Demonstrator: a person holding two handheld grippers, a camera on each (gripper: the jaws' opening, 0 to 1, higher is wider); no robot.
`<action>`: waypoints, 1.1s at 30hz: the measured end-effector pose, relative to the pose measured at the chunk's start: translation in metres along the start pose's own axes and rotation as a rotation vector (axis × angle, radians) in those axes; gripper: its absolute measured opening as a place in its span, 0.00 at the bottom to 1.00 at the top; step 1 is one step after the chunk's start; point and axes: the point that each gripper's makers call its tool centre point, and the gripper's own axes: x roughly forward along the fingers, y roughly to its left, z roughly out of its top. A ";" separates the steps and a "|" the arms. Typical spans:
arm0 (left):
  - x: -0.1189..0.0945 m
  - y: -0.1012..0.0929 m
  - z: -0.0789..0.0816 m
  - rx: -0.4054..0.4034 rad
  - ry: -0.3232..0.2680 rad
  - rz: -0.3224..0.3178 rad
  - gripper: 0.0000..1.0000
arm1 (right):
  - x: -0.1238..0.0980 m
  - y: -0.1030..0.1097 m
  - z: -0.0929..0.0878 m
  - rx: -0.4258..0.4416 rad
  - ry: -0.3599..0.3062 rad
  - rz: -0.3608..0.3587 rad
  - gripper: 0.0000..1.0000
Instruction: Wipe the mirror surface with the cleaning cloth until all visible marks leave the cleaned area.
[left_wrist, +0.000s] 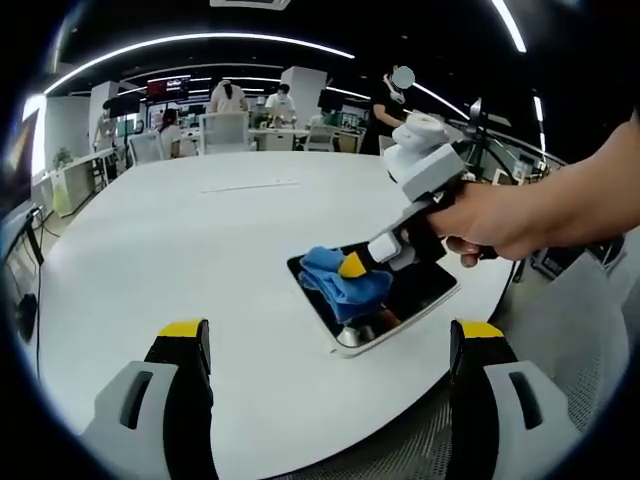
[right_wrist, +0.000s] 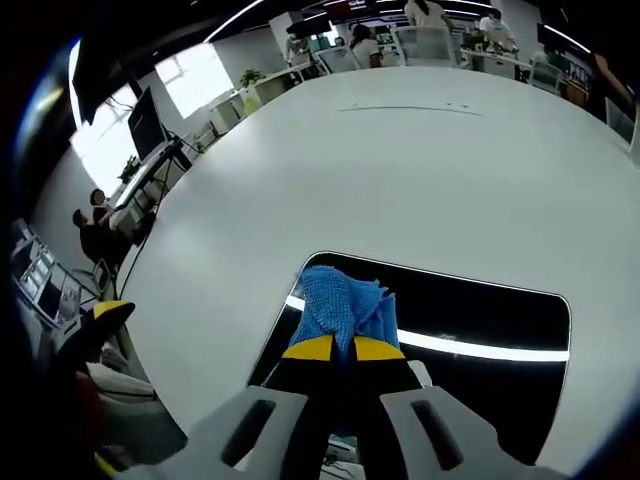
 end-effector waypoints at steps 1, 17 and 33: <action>0.000 0.000 0.000 0.000 0.000 0.001 0.99 | -0.001 -0.001 -0.001 0.000 0.000 -0.002 0.00; 0.000 -0.002 0.000 -0.005 0.002 -0.010 0.99 | -0.018 -0.039 -0.010 0.010 -0.011 -0.018 0.00; 0.000 -0.005 -0.003 -0.003 0.016 -0.022 0.99 | -0.033 -0.070 -0.017 0.026 -0.018 -0.038 0.00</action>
